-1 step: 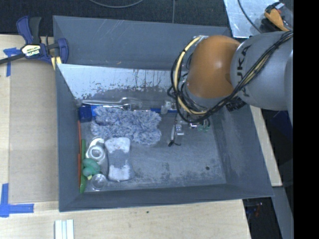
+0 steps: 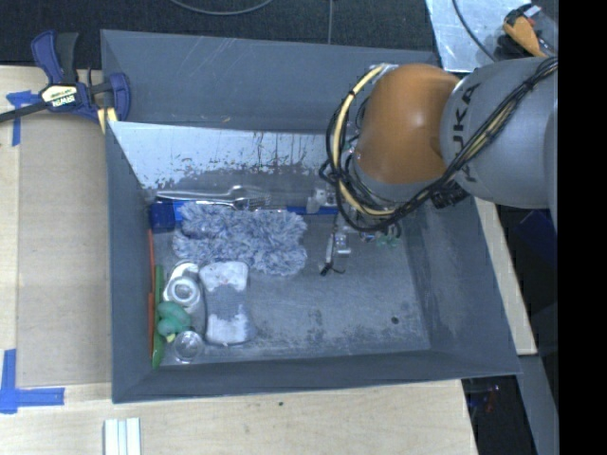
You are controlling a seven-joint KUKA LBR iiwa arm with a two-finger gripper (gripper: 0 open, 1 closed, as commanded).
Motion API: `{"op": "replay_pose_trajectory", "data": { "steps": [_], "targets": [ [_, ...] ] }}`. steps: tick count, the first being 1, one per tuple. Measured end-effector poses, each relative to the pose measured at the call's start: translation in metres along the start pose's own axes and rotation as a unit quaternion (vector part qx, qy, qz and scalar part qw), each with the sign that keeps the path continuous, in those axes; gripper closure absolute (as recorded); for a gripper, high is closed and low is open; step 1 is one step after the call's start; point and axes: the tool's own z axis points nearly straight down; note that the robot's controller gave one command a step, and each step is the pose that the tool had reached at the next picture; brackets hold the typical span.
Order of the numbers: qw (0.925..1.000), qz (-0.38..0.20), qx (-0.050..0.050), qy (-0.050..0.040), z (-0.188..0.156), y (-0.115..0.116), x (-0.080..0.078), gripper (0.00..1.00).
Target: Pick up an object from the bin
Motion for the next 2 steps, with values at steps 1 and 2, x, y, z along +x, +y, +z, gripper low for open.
{"op": "replay_pose_trajectory", "data": {
  "steps": [1,2],
  "targets": [
    [1.0000,-0.006,0.000,-0.0002,0.060,0.043,-0.007,0.00],
    [0.9992,-0.040,0.000,-0.0050,0.010,0.057,-0.010,0.00]
  ]
}}
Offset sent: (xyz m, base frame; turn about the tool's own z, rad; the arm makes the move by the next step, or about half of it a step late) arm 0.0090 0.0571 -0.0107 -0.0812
